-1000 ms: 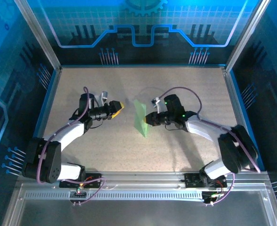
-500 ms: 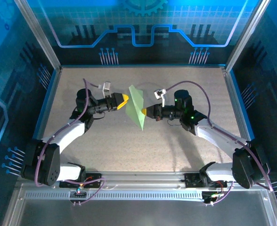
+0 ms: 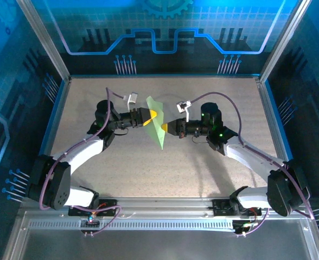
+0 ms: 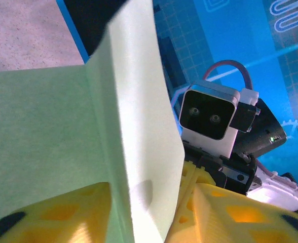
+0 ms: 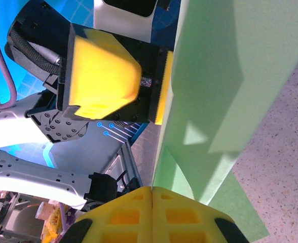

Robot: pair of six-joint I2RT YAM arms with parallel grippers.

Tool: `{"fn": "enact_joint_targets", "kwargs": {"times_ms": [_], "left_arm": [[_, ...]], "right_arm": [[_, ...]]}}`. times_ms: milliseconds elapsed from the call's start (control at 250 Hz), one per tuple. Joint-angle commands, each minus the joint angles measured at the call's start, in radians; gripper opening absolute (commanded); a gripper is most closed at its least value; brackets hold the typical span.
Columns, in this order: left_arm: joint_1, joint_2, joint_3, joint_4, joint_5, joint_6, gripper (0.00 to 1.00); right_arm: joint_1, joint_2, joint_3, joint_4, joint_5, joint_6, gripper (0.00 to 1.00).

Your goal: Fold a paper plane with a square sheet of paper (fold left side to right side)

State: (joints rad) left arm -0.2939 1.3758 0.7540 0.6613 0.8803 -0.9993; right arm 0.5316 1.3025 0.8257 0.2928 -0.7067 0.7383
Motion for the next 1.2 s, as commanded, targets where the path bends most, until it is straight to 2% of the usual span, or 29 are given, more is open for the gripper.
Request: {"fn": "enact_joint_targets", "kwargs": {"times_ms": [0,168,244,316,539,651,791,923,959,1195], "left_arm": [[-0.01,-0.014,0.025,0.015,-0.007,0.02,0.39],[-0.017,-0.035,0.018,0.021,-0.021,0.015,0.22],[-0.02,-0.042,0.018,0.021,-0.025,0.015,0.16],[-0.023,-0.048,0.015,0.021,-0.033,0.014,0.13],[-0.031,-0.076,0.009,0.02,-0.058,0.018,0.05],[-0.034,-0.086,0.013,0.021,-0.064,0.012,0.05],[-0.038,-0.095,0.019,0.042,-0.068,-0.006,0.04],[-0.041,-0.096,0.039,0.041,-0.064,-0.008,0.04],[-0.044,-0.094,0.043,0.041,-0.061,-0.008,0.04],[-0.056,-0.081,0.051,0.05,-0.054,-0.022,0.03]], "right_arm": [[0.002,-0.01,-0.004,0.029,-0.005,0.019,0.0],[-0.016,-0.015,-0.031,0.058,-0.03,0.045,0.0],[-0.018,-0.02,-0.034,0.056,-0.035,0.045,0.0],[-0.021,-0.026,-0.033,0.047,-0.034,0.041,0.04],[-0.053,-0.116,-0.049,-0.015,0.003,0.004,0.28],[-0.093,-0.197,-0.109,-0.012,0.027,0.01,0.47],[-0.111,-0.257,-0.161,-0.054,0.031,0.018,0.75],[-0.092,-0.272,-0.221,0.049,0.017,0.082,0.97],[-0.083,-0.272,-0.229,0.077,0.022,0.092,1.0],[-0.008,-0.194,-0.19,0.159,0.022,0.102,0.99]]}}
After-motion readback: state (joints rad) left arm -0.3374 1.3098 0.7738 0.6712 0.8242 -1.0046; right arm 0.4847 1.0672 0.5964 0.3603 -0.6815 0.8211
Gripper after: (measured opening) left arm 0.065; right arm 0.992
